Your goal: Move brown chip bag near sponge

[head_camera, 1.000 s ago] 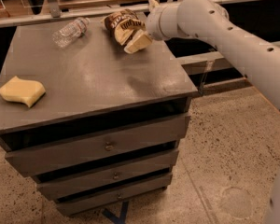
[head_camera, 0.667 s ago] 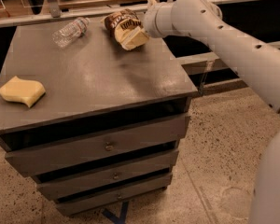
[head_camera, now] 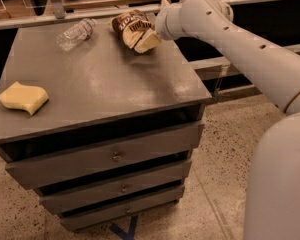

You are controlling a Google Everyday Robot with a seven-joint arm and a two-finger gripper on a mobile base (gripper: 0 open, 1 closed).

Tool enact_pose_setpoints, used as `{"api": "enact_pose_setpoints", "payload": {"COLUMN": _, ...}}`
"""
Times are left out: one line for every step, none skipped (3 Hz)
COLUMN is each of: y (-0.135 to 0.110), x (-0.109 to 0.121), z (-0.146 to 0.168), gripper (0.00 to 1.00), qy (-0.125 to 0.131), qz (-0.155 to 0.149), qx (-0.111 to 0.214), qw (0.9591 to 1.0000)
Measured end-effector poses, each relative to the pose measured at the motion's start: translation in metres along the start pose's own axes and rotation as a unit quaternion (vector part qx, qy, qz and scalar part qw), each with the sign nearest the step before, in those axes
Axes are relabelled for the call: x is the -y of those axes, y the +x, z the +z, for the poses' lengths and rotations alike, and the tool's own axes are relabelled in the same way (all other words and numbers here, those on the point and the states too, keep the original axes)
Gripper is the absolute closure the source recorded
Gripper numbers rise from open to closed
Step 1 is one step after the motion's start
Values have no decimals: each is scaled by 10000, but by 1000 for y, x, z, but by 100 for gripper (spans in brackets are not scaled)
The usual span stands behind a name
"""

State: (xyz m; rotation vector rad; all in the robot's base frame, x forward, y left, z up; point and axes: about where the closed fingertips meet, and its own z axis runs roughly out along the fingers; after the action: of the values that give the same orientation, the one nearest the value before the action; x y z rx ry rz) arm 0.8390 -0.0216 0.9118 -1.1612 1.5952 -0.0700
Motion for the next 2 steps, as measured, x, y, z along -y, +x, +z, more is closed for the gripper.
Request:
{"api": "enact_pose_setpoints", "payload": {"y": 8, "x": 3, "z": 9, "gripper": 0, "qy": 60, "qz": 1, "qx": -118, "qw": 9999}}
{"api": "enact_pose_setpoints", "payload": {"y": 5, "x": 3, "z": 13, "gripper": 18, "qy": 146, "qz": -29, "qx": -68, "qw": 9999}}
